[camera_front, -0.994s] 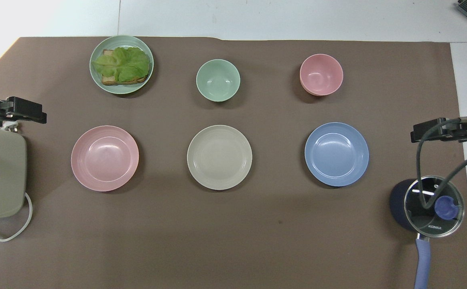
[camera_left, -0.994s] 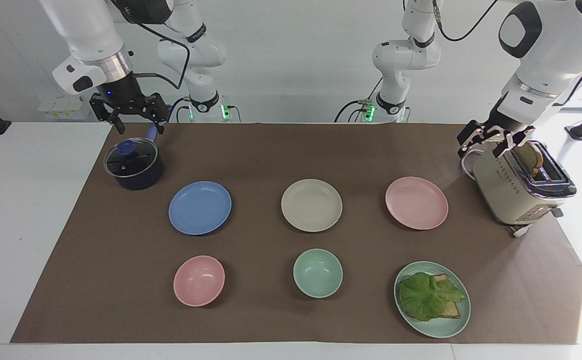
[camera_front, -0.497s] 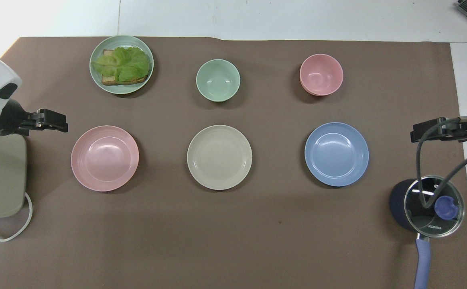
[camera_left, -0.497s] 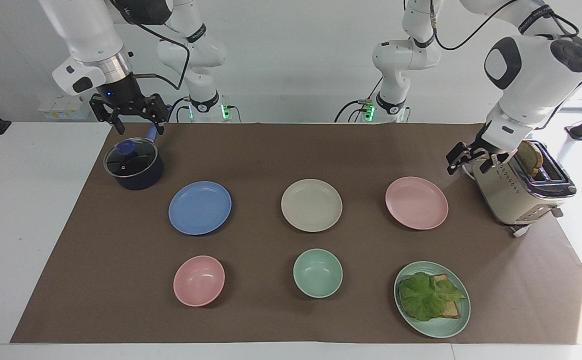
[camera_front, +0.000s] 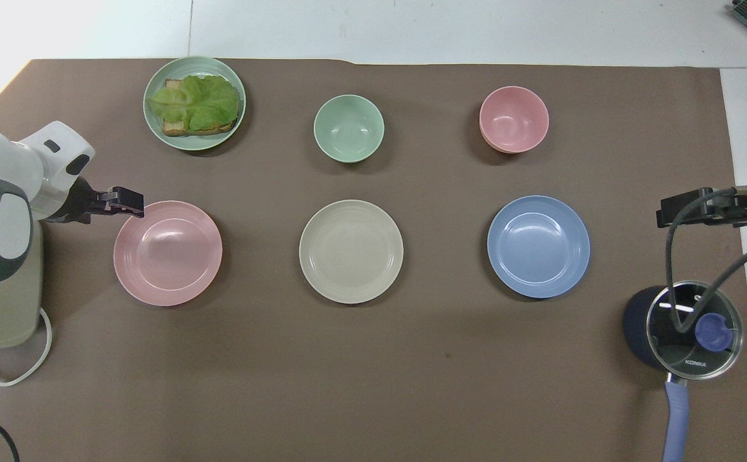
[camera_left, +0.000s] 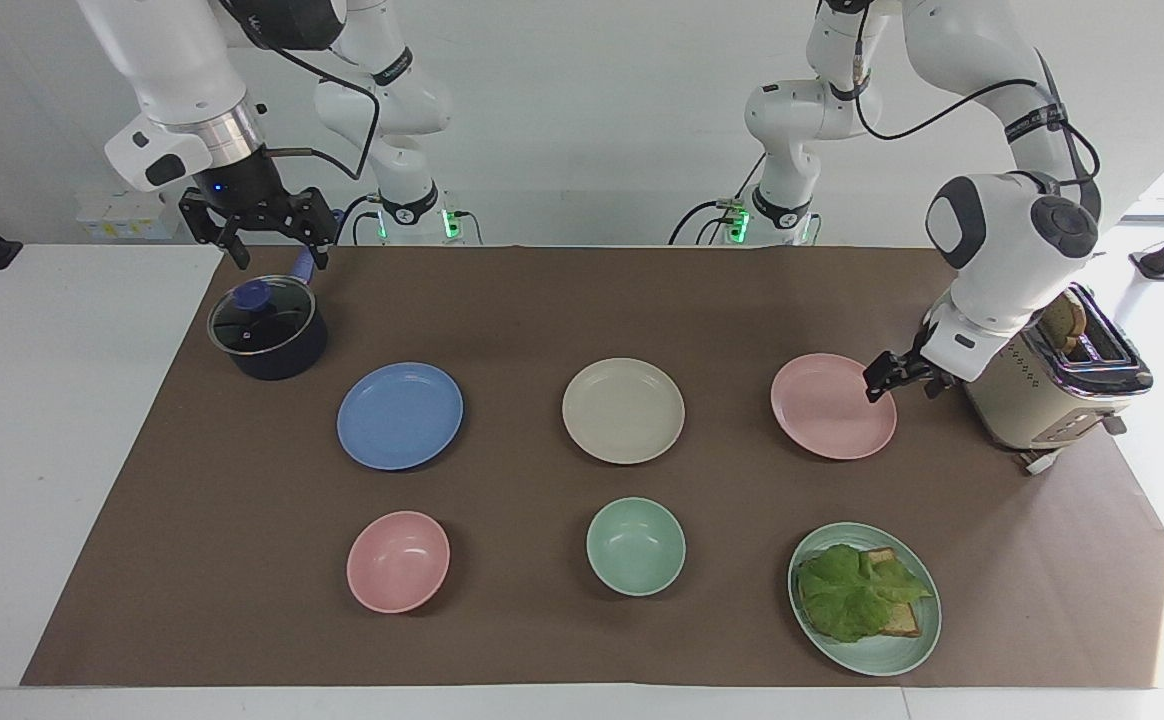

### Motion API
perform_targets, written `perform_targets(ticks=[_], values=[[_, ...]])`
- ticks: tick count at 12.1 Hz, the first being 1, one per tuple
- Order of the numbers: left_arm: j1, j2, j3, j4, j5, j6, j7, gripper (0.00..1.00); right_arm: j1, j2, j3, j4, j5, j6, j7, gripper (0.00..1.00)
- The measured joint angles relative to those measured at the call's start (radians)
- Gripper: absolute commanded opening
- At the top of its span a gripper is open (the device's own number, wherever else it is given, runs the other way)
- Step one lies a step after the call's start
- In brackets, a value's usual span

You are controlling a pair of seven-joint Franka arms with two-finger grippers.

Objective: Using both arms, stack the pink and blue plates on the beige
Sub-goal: 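Grasp the pink plate's rim with the left gripper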

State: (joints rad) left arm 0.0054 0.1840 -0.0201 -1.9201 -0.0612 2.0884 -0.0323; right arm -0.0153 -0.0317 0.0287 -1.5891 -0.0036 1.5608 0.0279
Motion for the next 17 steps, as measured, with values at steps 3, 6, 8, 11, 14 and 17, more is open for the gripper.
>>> perform_targets(ticks=[3, 6, 8, 11, 14, 17], values=[[0.022, 0.059, 0.002, -0.019, 0.000, 0.072, -0.006, 1.00, 0.000, 0.000, 0.000, 0.000, 0.000, 0.000, 0.000, 1.00], [0.044, 0.077, 0.003, -0.046, 0.000, 0.097, -0.014, 1.00, 0.000, 0.000, -0.001, 0.000, 0.000, 0.000, 0.000, 1.00], [0.053, 0.077, 0.004, -0.085, 0.000, 0.102, -0.014, 1.00, 0.000, 0.000, -0.001, 0.000, 0.000, 0.000, 0.000, 1.00], [0.054, 0.078, 0.000, -0.144, 0.000, 0.113, -0.014, 0.44, 0.000, 0.000, -0.001, 0.000, 0.000, 0.000, 0.000, 1.00], [0.054, 0.073, -0.001, -0.141, 0.000, 0.114, -0.014, 0.00, 0.000, 0.000, -0.001, 0.000, 0.000, 0.000, 0.000, 1.00], [0.054, 0.060, 0.000, -0.141, 0.000, 0.108, -0.010, 0.00, 0.000, 0.000, -0.001, 0.000, 0.000, 0.000, 0.000, 1.00]])
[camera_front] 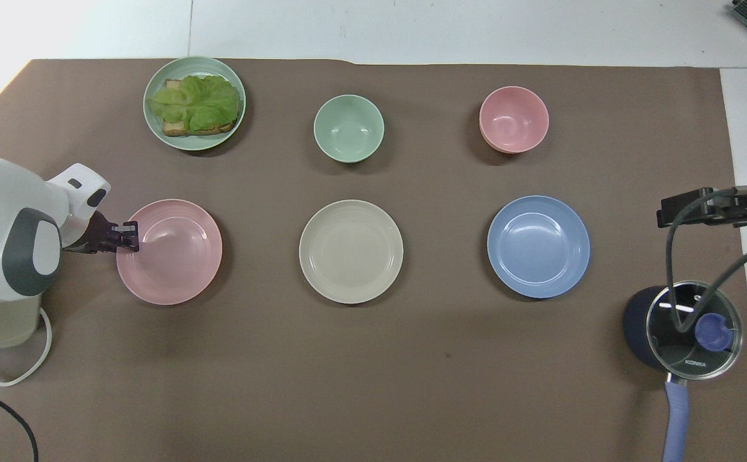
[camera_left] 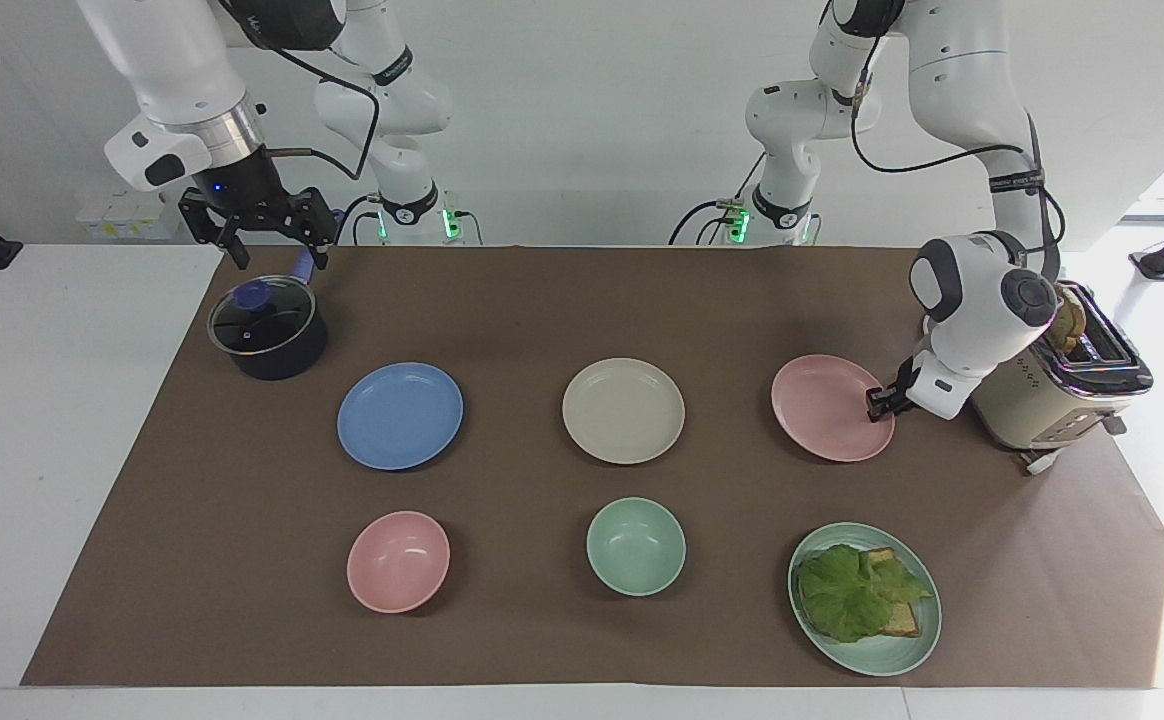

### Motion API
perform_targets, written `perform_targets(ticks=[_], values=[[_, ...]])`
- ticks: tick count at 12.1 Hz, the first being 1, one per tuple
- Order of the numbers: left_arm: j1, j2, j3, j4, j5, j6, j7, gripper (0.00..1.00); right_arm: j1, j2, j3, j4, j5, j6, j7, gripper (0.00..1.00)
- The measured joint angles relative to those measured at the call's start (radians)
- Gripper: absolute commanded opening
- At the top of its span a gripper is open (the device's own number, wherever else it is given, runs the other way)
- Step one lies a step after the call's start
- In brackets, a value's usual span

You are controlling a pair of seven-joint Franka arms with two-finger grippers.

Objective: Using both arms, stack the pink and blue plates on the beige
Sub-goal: 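Grasp the pink plate's rim with the left gripper, then slide the pink plate with the left gripper onto the beige plate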

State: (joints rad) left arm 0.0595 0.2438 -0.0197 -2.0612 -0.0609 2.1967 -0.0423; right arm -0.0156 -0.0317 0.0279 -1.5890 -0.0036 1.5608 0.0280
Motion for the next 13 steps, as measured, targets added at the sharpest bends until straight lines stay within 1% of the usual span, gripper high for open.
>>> perform_targets(ticks=[2, 4, 5, 7, 8, 10, 11, 13], values=[[0.000, -0.003, -0.002, 0.005, 0.000, -0.019, 0.000, 0.00, 0.000, 0.000, 0.000, 0.000, 0.000, 0.000, 0.000, 1.00], [-0.001, -0.003, -0.006, 0.039, 0.000, -0.087, 0.000, 0.00, 0.000, 0.000, 0.000, 0.000, 0.000, 0.000, 0.000, 1.00], [-0.003, -0.004, -0.009, 0.070, 0.000, -0.142, 0.000, 0.00, 0.000, 0.000, 0.000, -0.001, 0.000, 0.000, 0.000, 1.00], [-0.014, -0.007, -0.017, 0.162, -0.001, -0.285, -0.001, 0.00, 0.000, 0.000, 0.000, -0.002, 0.000, 0.000, 0.000, 1.00], [-0.026, -0.008, -0.017, 0.194, 0.000, -0.331, -0.002, 0.00, 0.000, 0.000, 0.000, -0.002, 0.000, 0.000, 0.000, 1.00], [-0.054, -0.009, -0.020, 0.221, -0.012, -0.372, -0.009, 0.00, 0.000, 0.000, 0.000, -0.002, 0.000, 0.000, 0.000, 1.00], [-0.063, -0.015, -0.029, 0.231, -0.041, -0.394, -0.023, 0.00, 0.000, 0.000, 0.000, -0.002, 0.000, 0.000, 0.000, 1.00], [-0.068, -0.037, -0.090, 0.250, -0.085, -0.428, -0.131, 0.00, 0.000, 0.000, 0.000, -0.003, 0.000, 0.000, 0.000, 1.00]])
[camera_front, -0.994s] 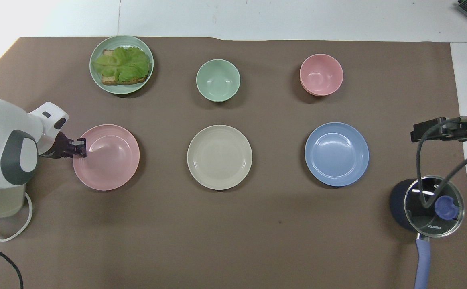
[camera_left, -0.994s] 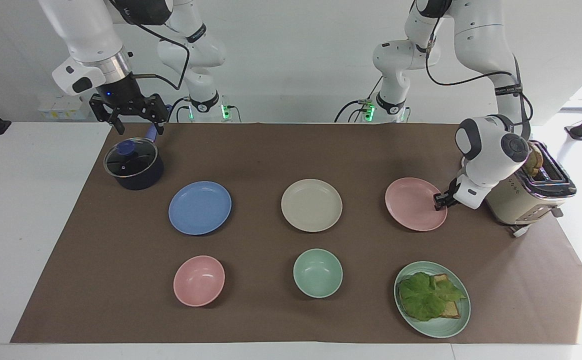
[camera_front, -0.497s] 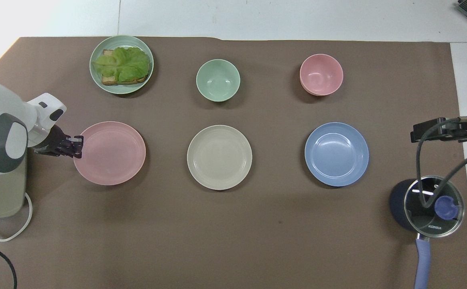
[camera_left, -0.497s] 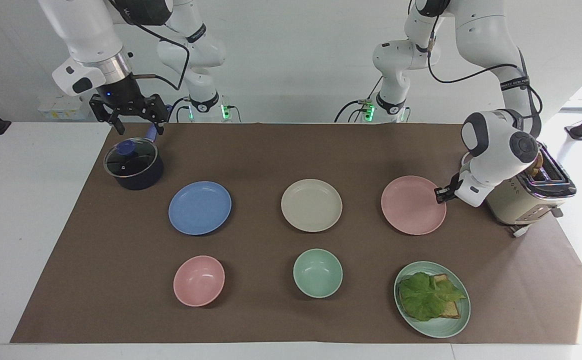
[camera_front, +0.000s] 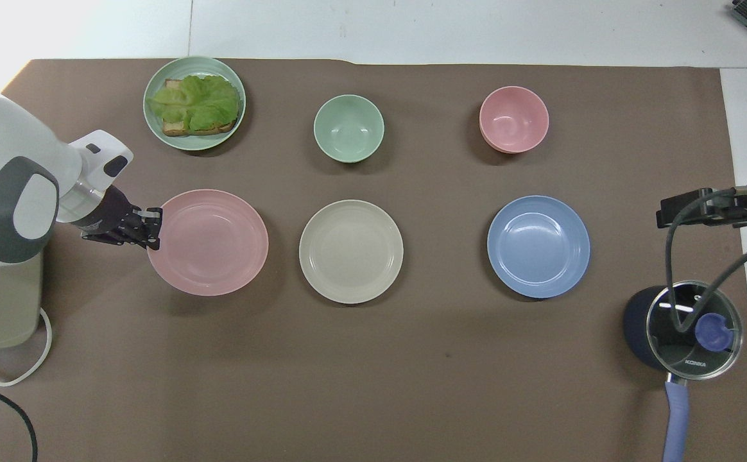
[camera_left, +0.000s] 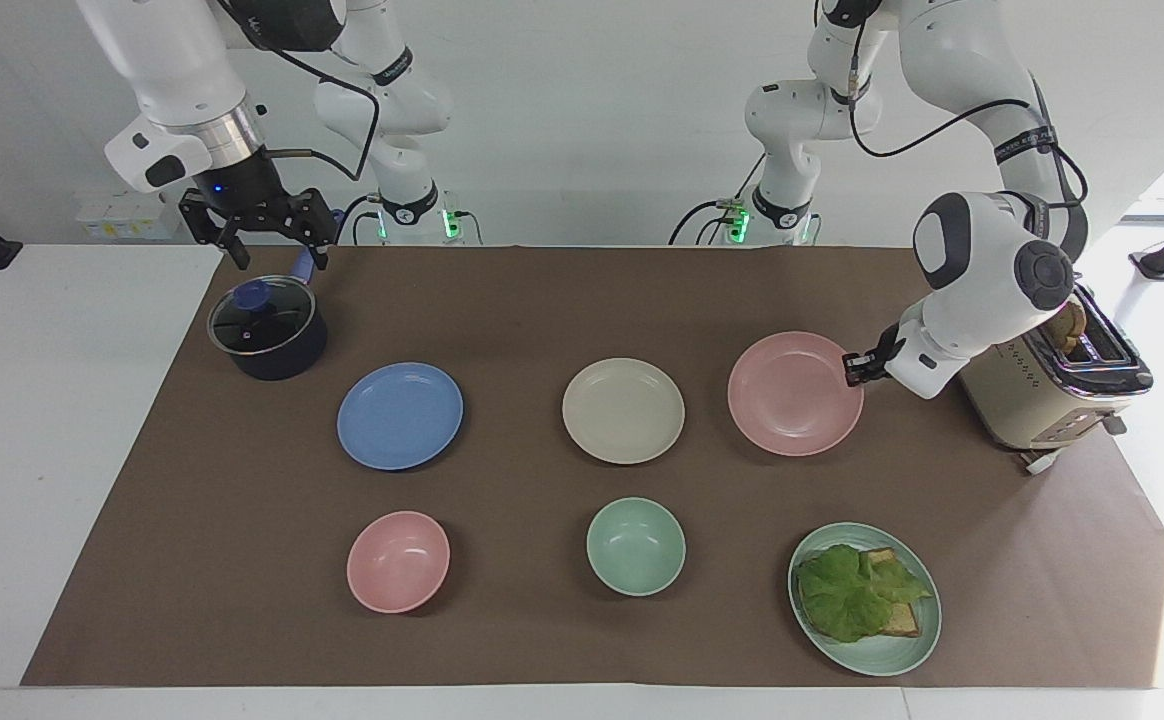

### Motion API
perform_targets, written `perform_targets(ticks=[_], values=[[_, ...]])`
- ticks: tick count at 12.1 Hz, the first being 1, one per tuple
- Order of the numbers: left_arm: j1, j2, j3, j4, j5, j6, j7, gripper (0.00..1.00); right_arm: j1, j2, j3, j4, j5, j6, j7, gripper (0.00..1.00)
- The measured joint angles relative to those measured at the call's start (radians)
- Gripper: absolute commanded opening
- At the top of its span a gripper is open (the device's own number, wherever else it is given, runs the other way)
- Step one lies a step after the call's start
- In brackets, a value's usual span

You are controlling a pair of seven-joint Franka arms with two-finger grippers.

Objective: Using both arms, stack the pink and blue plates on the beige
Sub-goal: 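Slide the pink plate with the left gripper onto the beige plate, then release the pink plate and withdraw the left gripper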

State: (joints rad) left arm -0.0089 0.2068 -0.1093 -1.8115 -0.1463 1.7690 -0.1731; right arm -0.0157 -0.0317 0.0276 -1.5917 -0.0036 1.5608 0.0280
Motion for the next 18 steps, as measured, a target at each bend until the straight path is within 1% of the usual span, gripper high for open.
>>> perform_targets(ticks=[2, 3, 5, 8, 9, 10, 13, 16, 18], values=[[-0.033, -0.012, -0.092, 0.003, -0.006, 0.010, -0.175, 0.00, 0.000, 0.000, -0.001, 0.000, 0.000, 0.000, 0.000, 1.00], [-0.081, -0.012, -0.108, 0.000, -0.012, 0.043, -0.237, 0.00, 0.000, 0.000, -0.001, -0.001, 0.000, 0.000, 0.000, 1.00], [-0.177, -0.007, -0.112, -0.026, -0.036, 0.136, -0.282, 0.00, 0.000, 0.000, -0.001, -0.002, 0.000, 0.000, 0.000, 1.00], [-0.274, 0.023, -0.112, -0.123, -0.039, 0.315, -0.289, 0.00, -0.001, 0.000, -0.001, -0.003, 0.000, 0.000, 0.000, 1.00], [-0.288, 0.036, -0.112, -0.136, -0.039, 0.348, -0.289, 0.53, -0.001, 0.000, -0.001, -0.003, 0.000, 0.000, 0.000, 1.00], [-0.291, 0.046, -0.111, -0.137, -0.039, 0.368, -0.288, 1.00, -0.003, 0.000, -0.002, -0.003, 0.000, 0.000, 0.000, 1.00], [-0.292, 0.050, -0.110, -0.136, -0.040, 0.385, -0.285, 1.00, -0.005, 0.000, -0.003, -0.003, 0.000, 0.000, 0.000, 1.00], [-0.279, 0.049, -0.093, -0.113, -0.040, 0.379, -0.285, 1.00, -0.005, 0.000, -0.003, -0.003, 0.000, 0.000, 0.000, 1.00], [-0.206, 0.043, -0.081, -0.059, 0.007, 0.302, -0.278, 1.00, -0.005, 0.000, -0.003, -0.003, 0.000, 0.000, 0.000, 1.00]])
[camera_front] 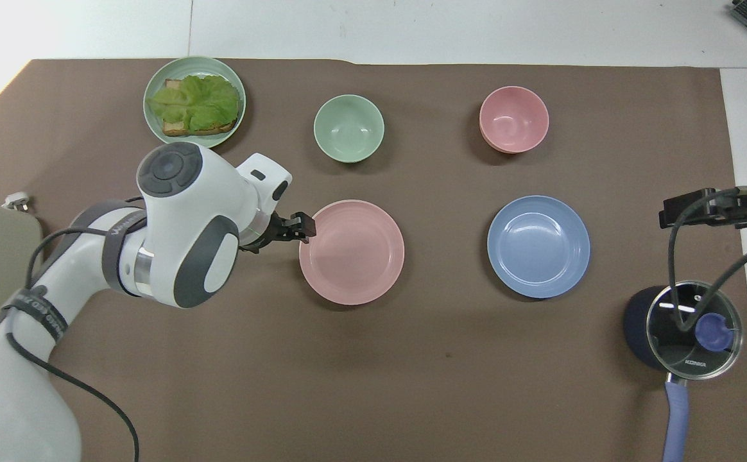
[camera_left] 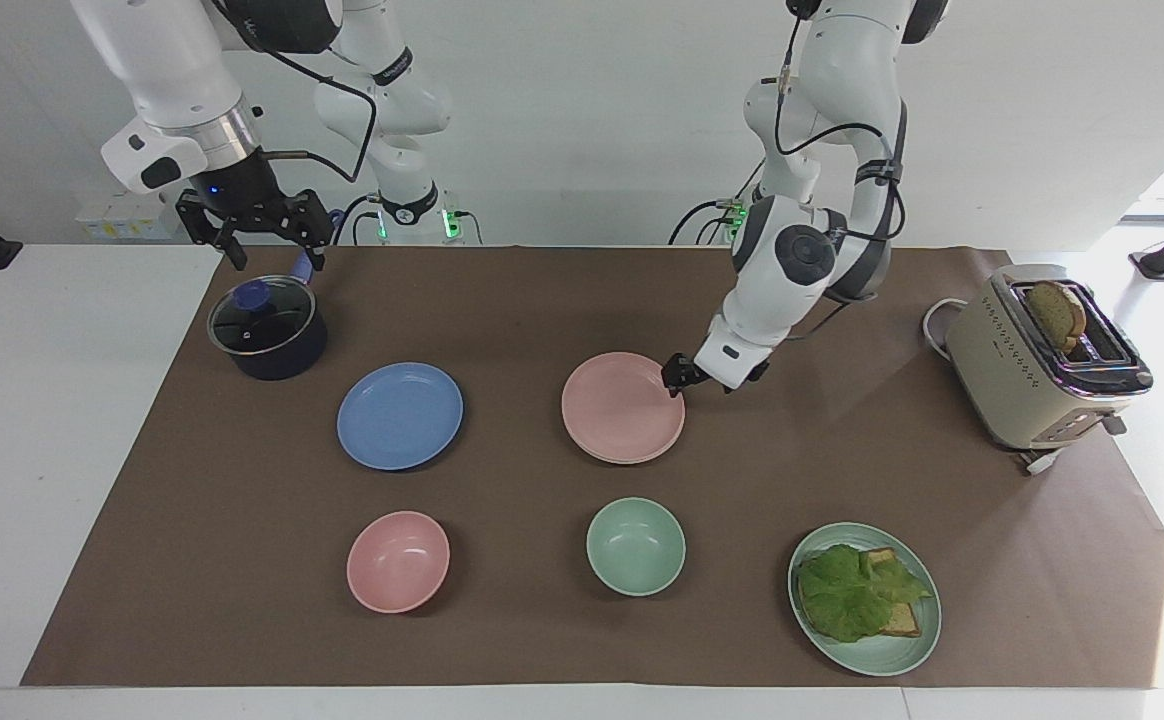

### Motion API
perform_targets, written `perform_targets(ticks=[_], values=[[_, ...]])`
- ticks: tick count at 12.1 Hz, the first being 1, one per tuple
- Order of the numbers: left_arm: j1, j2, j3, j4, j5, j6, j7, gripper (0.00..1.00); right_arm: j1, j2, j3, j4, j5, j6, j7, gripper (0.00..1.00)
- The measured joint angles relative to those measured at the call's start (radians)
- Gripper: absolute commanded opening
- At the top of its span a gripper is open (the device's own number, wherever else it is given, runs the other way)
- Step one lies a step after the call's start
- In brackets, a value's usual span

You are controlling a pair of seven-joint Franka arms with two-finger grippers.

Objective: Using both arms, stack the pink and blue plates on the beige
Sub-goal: 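Release the pink plate and withdraw the left gripper, then reach the right gripper to the blue plate's rim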

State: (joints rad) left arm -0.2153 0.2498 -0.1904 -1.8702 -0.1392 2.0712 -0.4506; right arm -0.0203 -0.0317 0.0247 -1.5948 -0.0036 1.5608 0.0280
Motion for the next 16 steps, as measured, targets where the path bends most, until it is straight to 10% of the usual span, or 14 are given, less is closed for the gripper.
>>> perform_targets(ticks=[7, 16], values=[[0.287, -0.077, 0.010, 0.174, 0.114, -0.112, 0.269, 1.00, 0.000, 0.000, 0.000, -0.005, 0.000, 0.038, 0.000, 1.00], [0.299, -0.196, -0.008, 0.304, 0.179, -0.306, 0.392, 1.00, -0.041, 0.152, -0.004, -0.174, 0.000, 0.408, -0.026, 1.00]])
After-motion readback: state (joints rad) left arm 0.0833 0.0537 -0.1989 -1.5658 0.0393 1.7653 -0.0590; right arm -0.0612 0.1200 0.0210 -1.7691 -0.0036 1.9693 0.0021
